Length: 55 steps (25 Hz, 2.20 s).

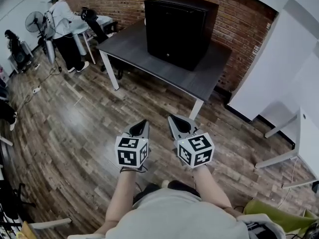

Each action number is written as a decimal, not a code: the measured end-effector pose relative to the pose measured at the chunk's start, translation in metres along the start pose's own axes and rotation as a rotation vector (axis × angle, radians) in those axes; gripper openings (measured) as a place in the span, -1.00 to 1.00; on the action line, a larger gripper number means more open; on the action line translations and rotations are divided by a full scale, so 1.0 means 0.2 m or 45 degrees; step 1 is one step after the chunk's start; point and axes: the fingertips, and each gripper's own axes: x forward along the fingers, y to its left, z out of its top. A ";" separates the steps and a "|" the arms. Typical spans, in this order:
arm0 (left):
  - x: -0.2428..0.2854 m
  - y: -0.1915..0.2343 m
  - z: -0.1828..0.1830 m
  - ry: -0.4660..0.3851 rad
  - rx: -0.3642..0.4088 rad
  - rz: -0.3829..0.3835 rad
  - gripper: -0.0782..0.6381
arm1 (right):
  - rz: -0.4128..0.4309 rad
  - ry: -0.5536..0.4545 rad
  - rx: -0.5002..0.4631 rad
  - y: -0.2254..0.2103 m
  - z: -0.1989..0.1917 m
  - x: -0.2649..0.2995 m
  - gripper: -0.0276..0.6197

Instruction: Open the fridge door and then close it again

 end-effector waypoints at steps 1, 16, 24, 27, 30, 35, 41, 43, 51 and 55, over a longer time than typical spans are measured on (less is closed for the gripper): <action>0.01 -0.01 0.00 0.006 0.004 -0.004 -0.76 | 0.004 0.000 0.002 0.00 -0.01 0.00 -0.92; 0.04 0.06 -0.13 0.097 0.002 0.099 -0.76 | 0.212 0.081 0.050 0.07 -0.14 0.21 -0.92; 0.18 0.49 -0.08 0.092 -0.052 0.095 -0.76 | 0.224 0.096 0.029 0.12 -0.11 0.62 -0.92; 0.28 0.71 0.01 0.067 -0.071 0.082 -0.76 | 0.239 0.100 -0.013 0.17 -0.06 0.86 -0.92; 0.35 0.96 0.10 0.061 -0.063 0.060 -0.76 | 0.225 0.121 -0.023 0.23 -0.03 1.12 -0.92; 0.49 1.32 0.25 0.044 -0.017 0.009 -0.76 | 0.117 0.104 -0.021 0.19 0.08 1.49 -0.92; 0.58 1.57 0.25 0.100 0.001 -0.066 -0.76 | -0.002 0.109 0.041 0.16 0.09 1.75 -0.92; 0.61 1.65 0.23 0.110 -0.030 -0.075 -0.76 | -0.001 0.136 0.036 0.17 0.07 1.83 -0.92; 0.81 1.85 0.24 0.143 -0.073 -0.100 -0.76 | 0.012 0.206 0.020 0.12 0.02 2.12 -0.92; 0.99 1.97 0.37 0.084 -0.076 -0.079 -0.76 | -0.016 0.191 0.017 -0.05 0.07 2.31 -0.92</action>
